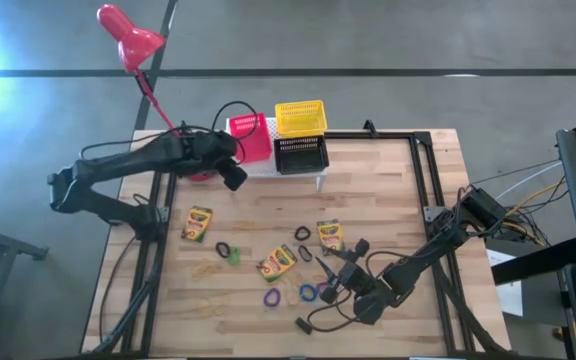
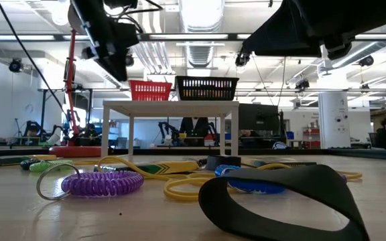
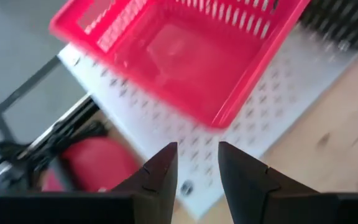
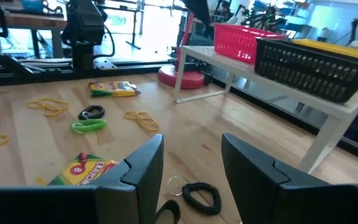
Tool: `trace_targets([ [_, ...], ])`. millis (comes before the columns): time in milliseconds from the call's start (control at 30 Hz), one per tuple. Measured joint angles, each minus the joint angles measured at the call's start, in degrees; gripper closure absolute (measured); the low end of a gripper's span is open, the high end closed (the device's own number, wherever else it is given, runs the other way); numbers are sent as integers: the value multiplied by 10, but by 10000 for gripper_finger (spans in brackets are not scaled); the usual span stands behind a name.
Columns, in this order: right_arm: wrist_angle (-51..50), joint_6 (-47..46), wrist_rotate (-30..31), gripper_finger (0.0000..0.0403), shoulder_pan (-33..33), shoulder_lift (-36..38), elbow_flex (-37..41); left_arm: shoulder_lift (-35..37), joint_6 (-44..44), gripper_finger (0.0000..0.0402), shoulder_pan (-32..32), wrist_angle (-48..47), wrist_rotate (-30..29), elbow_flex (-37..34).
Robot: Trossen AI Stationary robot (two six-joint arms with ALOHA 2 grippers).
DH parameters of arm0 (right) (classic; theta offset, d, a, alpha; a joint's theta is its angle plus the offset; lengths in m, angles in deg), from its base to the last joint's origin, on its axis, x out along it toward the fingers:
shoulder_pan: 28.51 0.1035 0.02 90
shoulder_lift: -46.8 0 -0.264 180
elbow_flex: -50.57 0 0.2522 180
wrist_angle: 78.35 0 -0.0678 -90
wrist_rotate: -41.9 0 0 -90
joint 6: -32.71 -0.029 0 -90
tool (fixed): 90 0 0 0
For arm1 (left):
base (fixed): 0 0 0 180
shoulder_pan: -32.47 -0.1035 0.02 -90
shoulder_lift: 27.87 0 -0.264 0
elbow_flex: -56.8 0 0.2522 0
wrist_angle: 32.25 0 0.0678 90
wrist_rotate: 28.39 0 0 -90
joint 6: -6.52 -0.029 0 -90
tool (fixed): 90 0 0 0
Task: Pick & Place Office Desk Supplies
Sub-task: Put the red bin on the shelf
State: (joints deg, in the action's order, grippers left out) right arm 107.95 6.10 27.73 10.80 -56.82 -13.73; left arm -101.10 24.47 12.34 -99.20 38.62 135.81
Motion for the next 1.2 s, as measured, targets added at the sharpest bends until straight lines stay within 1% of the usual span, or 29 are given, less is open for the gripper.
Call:
trace_targets([
  [67, 0, 0, -11, 249, 0, 0, 0, 1, -2, 284, -12, -40, -9, 9],
  [133, 0, 0, -16, 252, 0, 0, 0, 0, -3, 284, -35, -47, -36, 10],
  [200, 0, 0, -16, 254, 0, 0, 0, 0, -19, 284, -66, -33, -58, 4],
  [333, -7, 1, -19, 258, 3, 8, 0, 0, -74, 284, -127, 43, -59, -24],
  [400, -16, -4, -19, 261, 3, 28, 0, -1, -106, 284, -151, 93, -44, -40],
  [467, -56, -14, -24, 263, -2, 65, 0, -1, -141, 284, -168, 142, -9, -59],
  [500, -88, -23, -39, 265, -8, 88, 0, -1, -155, 284, -173, 164, 11, -69],
  [567, -174, -52, -95, 270, -33, 139, 0, -1, -173, 284, -178, 211, 42, -86],
  [633, -252, -79, -156, 277, -72, 185, 0, -1, -186, 284, -178, 251, 56, -101],
  [667, -281, -82, -175, 281, -92, 203, 2, -1, -194, 284, -178, 267, 59, -108],
  [700, -306, -82, -186, 286, -114, 219, 6, -1, -198, 284, -178, 279, 60, -113],
  [767, -327, -76, -190, 296, -160, 246, 15, -1, -201, 284, -178, 287, 61, -116],
  [833, -333, -59, -197, 306, -210, 271, 21, -1, -208, 284, -178, 288, 60, -117],
  [900, -331, -29, -222, 316, -269, 292, 23, 0, -220, 284, -178, 288, 55, -117],
  [1033, -315, 47, -298, 339, -411, 314, 23, 4, -237, 284, -179, 282, 17, -117],
  [1100, -296, 72, -336, 350, -485, 318, 23, 4, -238, 284, -179, 267, 15, -117],
  [1200, -261, 90, -412, 367, -590, 314, 23, 4, -238, 284, -179, 257, 15, -118],
])
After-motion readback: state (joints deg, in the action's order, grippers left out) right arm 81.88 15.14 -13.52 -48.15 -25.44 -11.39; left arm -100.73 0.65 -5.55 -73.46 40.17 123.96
